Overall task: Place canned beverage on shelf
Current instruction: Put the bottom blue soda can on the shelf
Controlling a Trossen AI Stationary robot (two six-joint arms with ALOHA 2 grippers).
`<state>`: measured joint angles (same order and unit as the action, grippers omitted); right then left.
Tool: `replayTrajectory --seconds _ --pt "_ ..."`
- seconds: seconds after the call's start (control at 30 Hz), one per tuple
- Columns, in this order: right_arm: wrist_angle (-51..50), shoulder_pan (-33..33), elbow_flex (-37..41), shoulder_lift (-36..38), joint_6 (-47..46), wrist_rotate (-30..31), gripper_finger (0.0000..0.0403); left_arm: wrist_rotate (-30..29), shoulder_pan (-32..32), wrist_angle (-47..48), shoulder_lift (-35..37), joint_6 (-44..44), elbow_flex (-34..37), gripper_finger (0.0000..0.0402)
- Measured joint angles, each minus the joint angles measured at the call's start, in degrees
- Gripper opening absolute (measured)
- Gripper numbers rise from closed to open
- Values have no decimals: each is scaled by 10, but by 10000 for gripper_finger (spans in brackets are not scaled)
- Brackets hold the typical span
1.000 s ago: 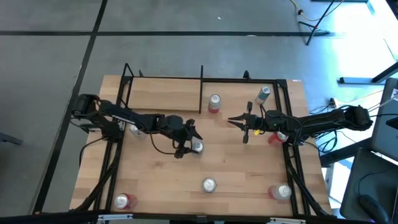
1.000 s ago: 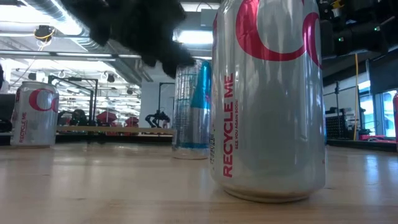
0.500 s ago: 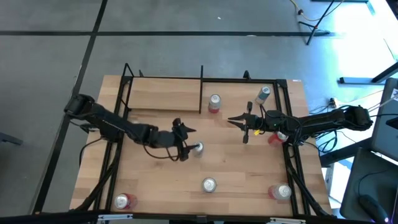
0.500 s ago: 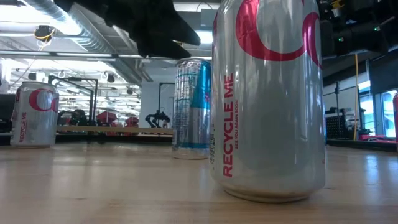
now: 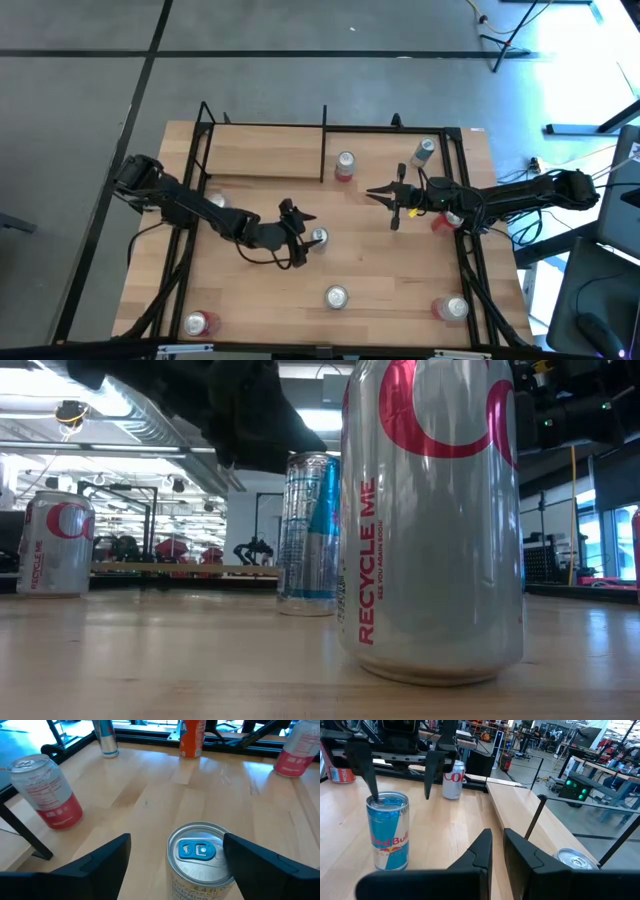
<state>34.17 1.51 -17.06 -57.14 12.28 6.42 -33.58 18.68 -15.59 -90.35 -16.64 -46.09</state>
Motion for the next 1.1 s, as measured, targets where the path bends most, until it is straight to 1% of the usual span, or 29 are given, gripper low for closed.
replayTrajectory --seconds 0.17,0.37,0.53,0.67,0.97,1.1 --pt "1 0 0 0 0 1 39 28 0 -18 0 6 0 312" --pt "1 0 0 0 0 1 39 41 0 -20 0 3 0 312" --pt "1 0 0 0 0 2 39 31 -2 -6 0 -10 0 312" --pt "1 0 0 0 0 2 39 46 -4 0 -3 -28 0 312" --pt "2 0 0 0 0 2 39 51 -8 -18 -40 -20 0 312" --pt "3 0 0 0 0 2 39 52 -7 -27 -39 -3 0 311"
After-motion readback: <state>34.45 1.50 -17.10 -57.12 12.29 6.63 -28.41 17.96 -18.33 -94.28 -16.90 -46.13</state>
